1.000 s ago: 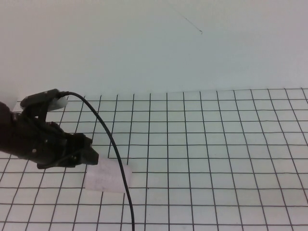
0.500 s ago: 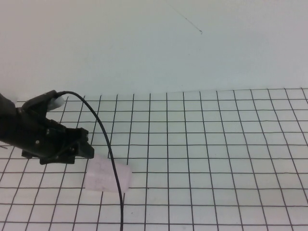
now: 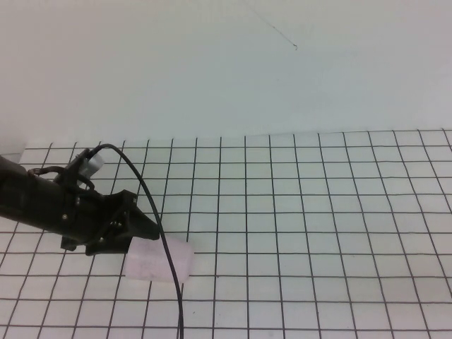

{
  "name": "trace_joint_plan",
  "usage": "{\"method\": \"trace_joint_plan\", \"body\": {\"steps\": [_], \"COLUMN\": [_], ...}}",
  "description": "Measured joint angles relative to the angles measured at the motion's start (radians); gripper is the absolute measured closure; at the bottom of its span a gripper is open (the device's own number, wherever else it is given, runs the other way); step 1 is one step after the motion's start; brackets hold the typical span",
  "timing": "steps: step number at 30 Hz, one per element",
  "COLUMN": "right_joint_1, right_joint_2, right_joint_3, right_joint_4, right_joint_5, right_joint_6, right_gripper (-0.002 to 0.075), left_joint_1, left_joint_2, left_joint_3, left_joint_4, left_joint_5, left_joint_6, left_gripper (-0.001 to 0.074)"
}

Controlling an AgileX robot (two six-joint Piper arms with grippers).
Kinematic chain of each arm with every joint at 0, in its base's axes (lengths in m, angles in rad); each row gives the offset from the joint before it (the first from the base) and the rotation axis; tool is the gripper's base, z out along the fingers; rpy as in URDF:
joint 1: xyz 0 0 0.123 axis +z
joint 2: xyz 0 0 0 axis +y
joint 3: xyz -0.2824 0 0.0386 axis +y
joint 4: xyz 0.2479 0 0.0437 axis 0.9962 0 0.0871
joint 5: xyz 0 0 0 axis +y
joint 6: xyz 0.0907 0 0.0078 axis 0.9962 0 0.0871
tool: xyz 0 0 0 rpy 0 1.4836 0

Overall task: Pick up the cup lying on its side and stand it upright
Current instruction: Stand the fallen cup upright

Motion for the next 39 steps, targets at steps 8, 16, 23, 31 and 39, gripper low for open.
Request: {"method": "trace_joint_plan", "body": {"steps": [8,16,23,31,39], "right_joint_1": [0.000,0.000,0.000,0.000,0.000], "right_joint_2": [0.000,0.000,0.000,0.048,0.174], "right_joint_3": [0.000,0.000,-0.026,-0.181,-0.370], "right_joint_4": [0.000,0.022,0.171,0.212,0.251], "right_joint_5": [-0.011,-0.079,-0.091,0.029,0.090], "right_joint_6": [0.000,0.000,-0.062,-0.059,-0.002], "right_gripper": [0.0727,0.0727,0.0727,0.0727,0.0698], "left_joint_1": [-0.001,-0.036,-0.236,-0.636,-0.997], "left_joint_2": [0.027,0.009,-0.124,-0.344,-0.460], "left_joint_3": [0.000,-0.001,-0.060,-0.166,-0.168], "left_joint_4": [-0.055,-0.134,0.029,0.401,0.866], "left_joint_5": [0.021,0.093,0.093,-0.077,-0.262], "left_joint_6": [0.037,0.184,0.201,0.290,0.376], "left_gripper": [0.0735,0.0734,0.0734,0.0734,0.0734]}}
